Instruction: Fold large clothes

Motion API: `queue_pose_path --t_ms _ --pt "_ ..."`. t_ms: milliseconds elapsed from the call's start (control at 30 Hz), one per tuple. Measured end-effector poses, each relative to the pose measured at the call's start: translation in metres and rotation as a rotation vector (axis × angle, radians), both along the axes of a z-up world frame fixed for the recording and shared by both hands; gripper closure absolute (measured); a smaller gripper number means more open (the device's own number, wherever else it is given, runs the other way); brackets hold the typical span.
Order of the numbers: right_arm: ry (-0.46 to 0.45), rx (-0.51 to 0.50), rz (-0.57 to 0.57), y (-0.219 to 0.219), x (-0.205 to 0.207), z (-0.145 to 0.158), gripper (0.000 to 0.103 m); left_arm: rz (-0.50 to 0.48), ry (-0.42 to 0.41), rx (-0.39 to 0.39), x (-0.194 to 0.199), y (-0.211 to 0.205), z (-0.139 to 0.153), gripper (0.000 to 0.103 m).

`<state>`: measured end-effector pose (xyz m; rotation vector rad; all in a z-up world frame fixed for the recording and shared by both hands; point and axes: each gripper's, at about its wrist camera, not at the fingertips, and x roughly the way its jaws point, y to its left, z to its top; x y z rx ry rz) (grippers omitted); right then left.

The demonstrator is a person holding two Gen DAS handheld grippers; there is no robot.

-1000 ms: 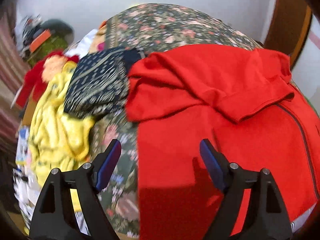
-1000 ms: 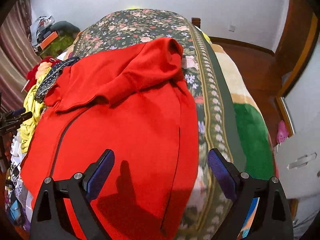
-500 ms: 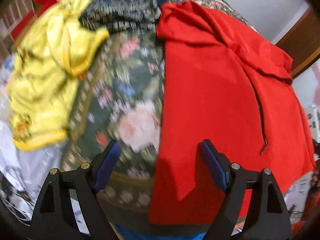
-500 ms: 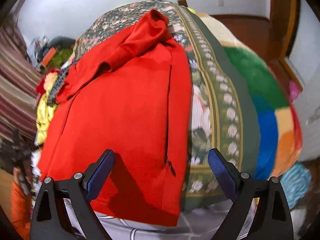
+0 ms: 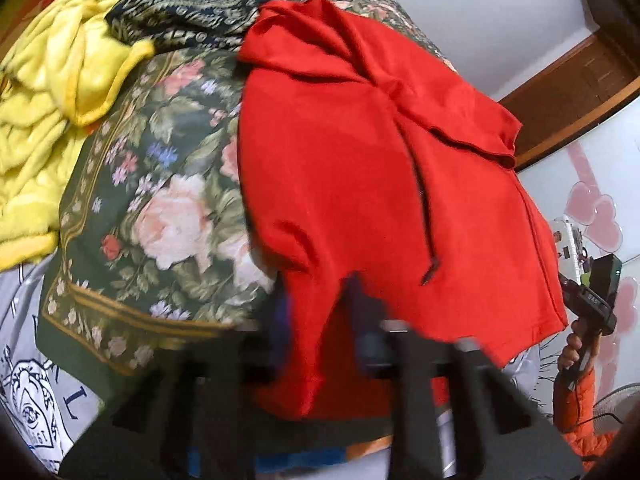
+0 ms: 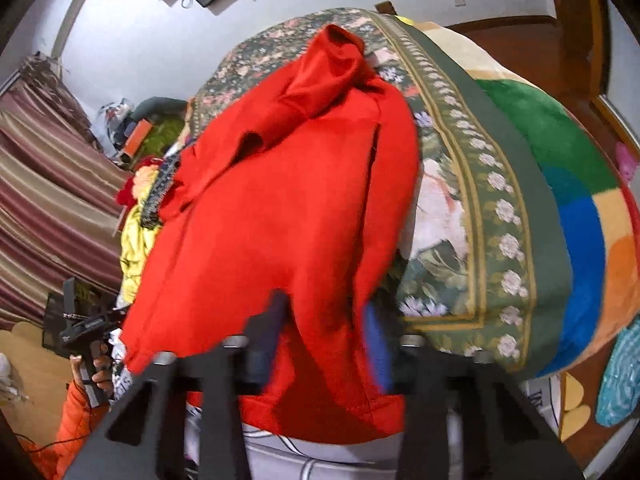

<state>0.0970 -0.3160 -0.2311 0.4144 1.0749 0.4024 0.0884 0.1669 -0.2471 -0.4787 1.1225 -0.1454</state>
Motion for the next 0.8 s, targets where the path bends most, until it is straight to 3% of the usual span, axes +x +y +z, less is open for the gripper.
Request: queue_pose_path --t_ms 233,600,800 --pt "-0.109 -0.036 0.005 0.009 0.016 0.032 0.091 -0.007 -0.115 0.215 0.017 -0.014 0.044 0.097" --pt "-0.328 -0.087 0.055 0.042 0.095 0.111 0.091 0.04 -0.348 0.275 0.092 -0.018 0.139 0.098" --pt "-0.371 -0.146 0.017 0.049 0.182 0.128 0.091 0.114 -0.36 0.297 0.167 0.006 0.147 0.098"
